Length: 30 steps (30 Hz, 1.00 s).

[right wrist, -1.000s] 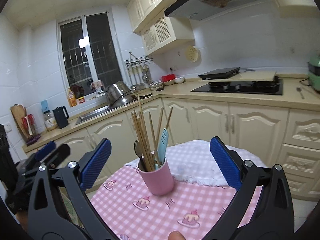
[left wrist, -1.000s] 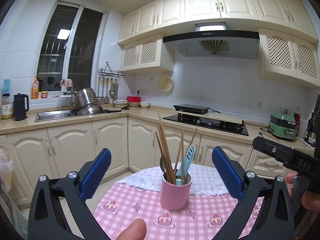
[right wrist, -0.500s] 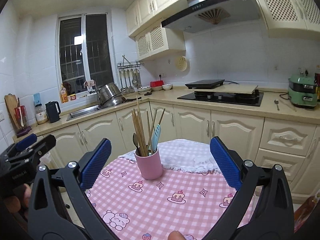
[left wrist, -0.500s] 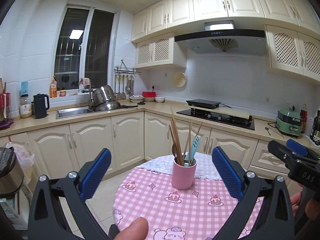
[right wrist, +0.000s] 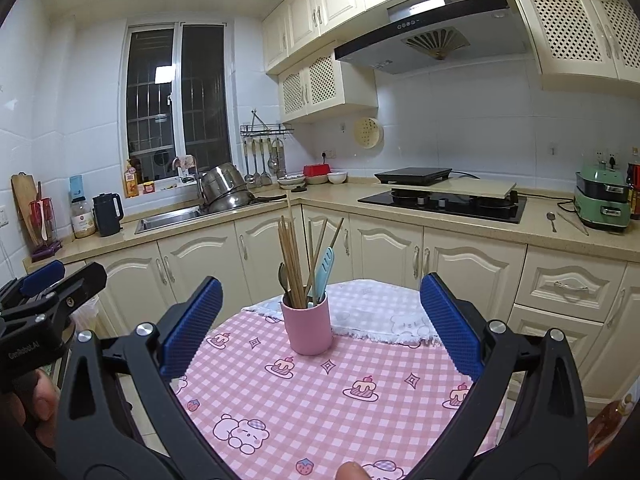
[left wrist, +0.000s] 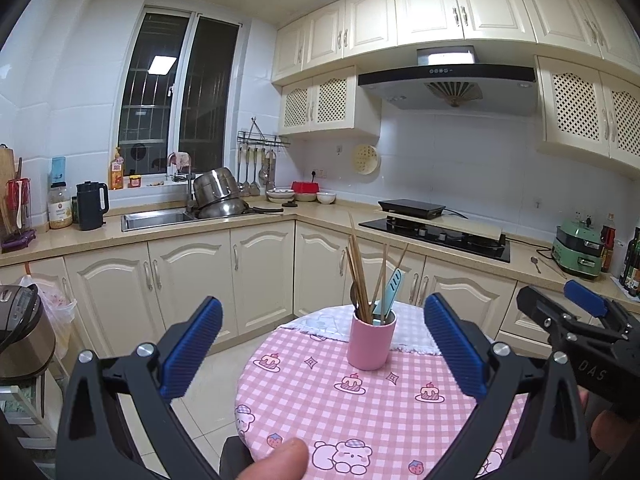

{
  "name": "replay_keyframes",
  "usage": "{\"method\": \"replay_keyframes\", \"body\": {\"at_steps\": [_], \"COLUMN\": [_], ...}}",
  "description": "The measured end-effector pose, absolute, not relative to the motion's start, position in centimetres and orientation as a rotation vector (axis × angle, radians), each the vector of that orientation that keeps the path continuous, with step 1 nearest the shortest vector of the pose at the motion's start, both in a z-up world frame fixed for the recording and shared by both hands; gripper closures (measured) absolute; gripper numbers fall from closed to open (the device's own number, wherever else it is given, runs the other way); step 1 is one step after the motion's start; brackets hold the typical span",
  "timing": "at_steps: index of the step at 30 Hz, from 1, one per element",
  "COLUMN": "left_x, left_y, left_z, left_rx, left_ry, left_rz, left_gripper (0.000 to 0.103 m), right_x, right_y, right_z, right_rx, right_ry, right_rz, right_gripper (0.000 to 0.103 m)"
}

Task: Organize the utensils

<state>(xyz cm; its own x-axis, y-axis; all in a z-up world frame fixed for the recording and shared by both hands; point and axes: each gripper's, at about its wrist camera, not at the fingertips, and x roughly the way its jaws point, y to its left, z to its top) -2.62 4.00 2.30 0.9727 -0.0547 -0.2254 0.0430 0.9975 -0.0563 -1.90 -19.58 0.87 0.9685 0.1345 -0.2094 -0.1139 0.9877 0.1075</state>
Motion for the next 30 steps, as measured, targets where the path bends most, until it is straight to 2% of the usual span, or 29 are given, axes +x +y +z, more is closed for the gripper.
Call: {"method": "replay_keyframes", "body": {"at_steps": [30], "left_x": [-2.93], "left_y": [3.35], "left_z": [1.99], "left_rx": [-0.041], "left_ry": [0.230], "left_rz": [-0.068], "left_gripper": [0.004], "right_x": [-2.25], "right_y": [-19.51], "right_z": [1.12], "right_rx": [0.094], "right_ry": [0.215], "right_rz": [0.130], "right_gripper": [0.006]}}
